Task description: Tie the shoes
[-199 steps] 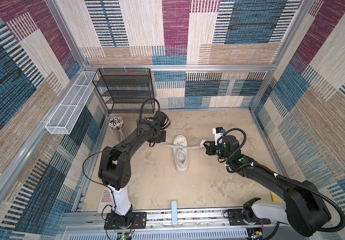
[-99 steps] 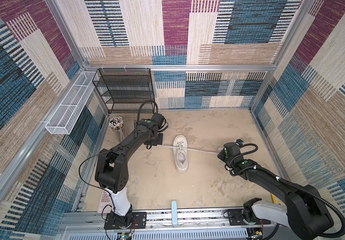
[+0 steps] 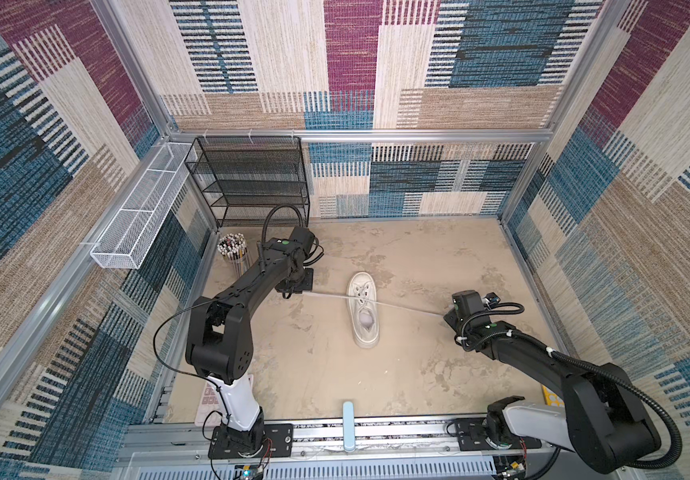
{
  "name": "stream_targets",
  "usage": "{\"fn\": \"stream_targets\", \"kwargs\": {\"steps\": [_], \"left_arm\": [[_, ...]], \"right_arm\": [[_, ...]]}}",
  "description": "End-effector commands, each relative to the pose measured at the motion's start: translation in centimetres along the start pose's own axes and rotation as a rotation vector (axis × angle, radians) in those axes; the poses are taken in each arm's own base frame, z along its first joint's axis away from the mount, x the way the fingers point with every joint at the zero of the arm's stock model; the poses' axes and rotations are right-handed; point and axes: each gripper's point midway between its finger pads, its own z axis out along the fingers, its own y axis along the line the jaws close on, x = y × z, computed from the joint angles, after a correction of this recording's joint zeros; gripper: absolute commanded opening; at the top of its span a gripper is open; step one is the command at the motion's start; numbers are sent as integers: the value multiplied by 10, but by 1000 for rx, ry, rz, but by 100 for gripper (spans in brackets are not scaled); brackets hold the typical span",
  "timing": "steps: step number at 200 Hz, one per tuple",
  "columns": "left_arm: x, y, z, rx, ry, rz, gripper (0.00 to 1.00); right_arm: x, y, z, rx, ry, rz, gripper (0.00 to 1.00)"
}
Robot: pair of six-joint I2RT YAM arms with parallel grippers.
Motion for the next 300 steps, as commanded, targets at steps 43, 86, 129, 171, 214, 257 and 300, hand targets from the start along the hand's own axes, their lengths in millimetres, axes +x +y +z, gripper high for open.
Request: {"fn": "stream_targets", "kwargs": {"steps": [43, 86, 129, 171, 214, 257, 300], "left_arm": [[27, 3, 44, -21, 113, -5, 0], [36, 6, 62, -20, 152, -20, 0], [32, -1, 56, 23, 139, -43, 0], [18, -14, 26, 88, 57, -30, 0], [13, -25, 1, 167, 0, -48, 0], [19, -37, -6, 223, -11, -60, 0], [22, -46, -10, 247, -18, -58, 0]], "right_arm": [[4, -22, 10, 101, 11, 19, 0], [1, -28, 11, 115, 9, 26, 0], [-3, -23, 11, 89, 8, 28, 0], [-14, 15, 0, -68, -1, -58, 0], [-16, 66, -14, -257, 45, -193, 0], [8, 130, -37, -439, 110, -389, 0], [41, 195, -60, -565, 162, -573, 0]]}}
